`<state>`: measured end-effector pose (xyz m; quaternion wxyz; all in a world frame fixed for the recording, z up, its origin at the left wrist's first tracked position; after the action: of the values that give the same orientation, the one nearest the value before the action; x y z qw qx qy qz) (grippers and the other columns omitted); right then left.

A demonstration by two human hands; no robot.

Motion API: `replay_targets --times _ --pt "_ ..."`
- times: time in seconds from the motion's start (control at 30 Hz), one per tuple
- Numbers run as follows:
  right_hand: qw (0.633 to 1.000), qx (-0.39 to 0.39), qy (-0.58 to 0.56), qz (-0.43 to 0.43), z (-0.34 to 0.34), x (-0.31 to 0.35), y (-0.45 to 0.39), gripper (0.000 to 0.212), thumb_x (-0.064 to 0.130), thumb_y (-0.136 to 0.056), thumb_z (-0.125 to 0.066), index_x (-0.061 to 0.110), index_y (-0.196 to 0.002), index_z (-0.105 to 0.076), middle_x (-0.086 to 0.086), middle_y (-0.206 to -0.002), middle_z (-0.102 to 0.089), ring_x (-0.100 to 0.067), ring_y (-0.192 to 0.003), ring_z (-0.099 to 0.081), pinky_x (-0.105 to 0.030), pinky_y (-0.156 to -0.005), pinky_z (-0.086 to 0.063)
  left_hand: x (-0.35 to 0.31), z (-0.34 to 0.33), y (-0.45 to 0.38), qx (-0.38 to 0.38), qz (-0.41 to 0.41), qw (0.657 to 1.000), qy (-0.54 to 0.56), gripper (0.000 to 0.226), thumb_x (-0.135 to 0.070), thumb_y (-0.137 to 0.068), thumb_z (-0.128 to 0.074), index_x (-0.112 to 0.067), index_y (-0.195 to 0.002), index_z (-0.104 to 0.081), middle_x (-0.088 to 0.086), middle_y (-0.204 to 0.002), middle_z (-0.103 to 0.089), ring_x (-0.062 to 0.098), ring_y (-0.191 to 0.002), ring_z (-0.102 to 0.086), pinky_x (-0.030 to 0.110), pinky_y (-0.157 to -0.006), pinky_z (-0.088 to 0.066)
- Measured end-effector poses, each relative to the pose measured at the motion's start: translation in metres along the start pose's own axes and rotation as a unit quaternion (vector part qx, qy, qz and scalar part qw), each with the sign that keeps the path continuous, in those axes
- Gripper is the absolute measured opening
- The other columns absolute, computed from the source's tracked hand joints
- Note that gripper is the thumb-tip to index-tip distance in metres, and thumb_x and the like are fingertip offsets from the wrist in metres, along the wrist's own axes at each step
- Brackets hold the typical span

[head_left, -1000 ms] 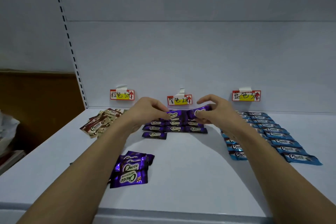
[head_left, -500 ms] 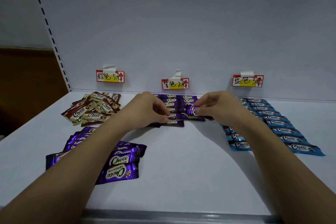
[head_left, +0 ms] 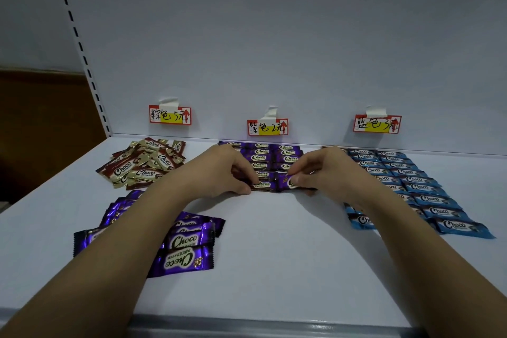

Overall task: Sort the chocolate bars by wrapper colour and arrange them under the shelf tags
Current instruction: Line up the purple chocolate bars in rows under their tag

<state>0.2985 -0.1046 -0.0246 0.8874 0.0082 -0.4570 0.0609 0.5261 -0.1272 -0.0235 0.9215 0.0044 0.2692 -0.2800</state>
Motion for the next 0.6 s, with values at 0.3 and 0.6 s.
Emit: replay_targets --times 0.3,0.6 --pt "0.974 -0.038 0.21 0.073 -0.0069 -0.0019 -0.0039 0.01 0.027 -0.084 -0.074 0.027 -0.094 -0.077 0.013 -0.086 -0.062 0.0 -0.073 -0.052 -0.008 -0.052 -0.035 0.0011 0.0046 0.0019 0.024 0.01 1.0 -0.009 0.023 -0.023 -0.079 -0.078 -0.037 -0.098 -0.075 -0.03 -0.092 -0.058 -0.007 -0.09 -0.053 0.0 -0.068 -0.038" --pt "0.966 -0.022 0.24 0.09 -0.0082 -0.0018 -0.003 0.013 0.033 -0.086 -0.072 0.032 -0.098 -0.075 0.019 -0.083 -0.056 0.002 -0.069 -0.049 -0.009 -0.049 -0.033 0.0014 0.0053 0.0026 0.024 0.01 1.0 -0.016 0.025 -0.021 -0.079 -0.079 -0.036 -0.098 -0.075 -0.022 -0.098 -0.061 0.001 -0.094 -0.055 0.009 -0.075 -0.042"
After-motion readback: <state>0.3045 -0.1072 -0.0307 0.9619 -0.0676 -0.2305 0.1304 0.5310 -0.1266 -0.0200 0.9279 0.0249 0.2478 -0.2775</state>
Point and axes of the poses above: each hand's wrist, its own y-axis away from the middle knuckle, its own z-axis out of the back of the hand, x = y × z, the point moved 1 cm from there along -y, towards the middle knuckle
